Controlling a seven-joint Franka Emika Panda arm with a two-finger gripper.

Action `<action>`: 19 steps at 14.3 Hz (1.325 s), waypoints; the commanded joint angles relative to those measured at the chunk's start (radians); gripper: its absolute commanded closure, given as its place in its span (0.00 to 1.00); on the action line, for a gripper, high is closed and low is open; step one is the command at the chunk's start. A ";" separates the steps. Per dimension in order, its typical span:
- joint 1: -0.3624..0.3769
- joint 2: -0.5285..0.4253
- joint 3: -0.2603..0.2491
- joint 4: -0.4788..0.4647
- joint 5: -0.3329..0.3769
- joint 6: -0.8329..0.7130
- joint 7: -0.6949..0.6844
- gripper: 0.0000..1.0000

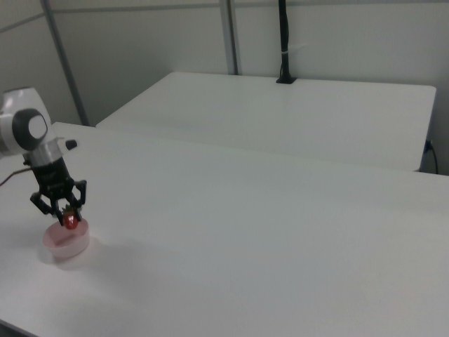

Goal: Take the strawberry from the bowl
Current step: 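Lift the strawberry up out of the bowl, then carry the held strawberry away from the bowl and hold it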

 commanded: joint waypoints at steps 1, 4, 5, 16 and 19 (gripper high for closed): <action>-0.020 -0.051 -0.016 0.132 0.094 -0.149 -0.012 0.70; -0.121 -0.033 -0.039 0.166 0.086 -0.085 -0.015 0.69; -0.181 -0.022 -0.039 0.167 0.082 -0.051 -0.017 0.69; -0.378 0.182 -0.043 0.169 -0.038 0.124 0.006 0.45; -0.376 0.161 -0.043 0.171 -0.043 0.124 0.107 0.00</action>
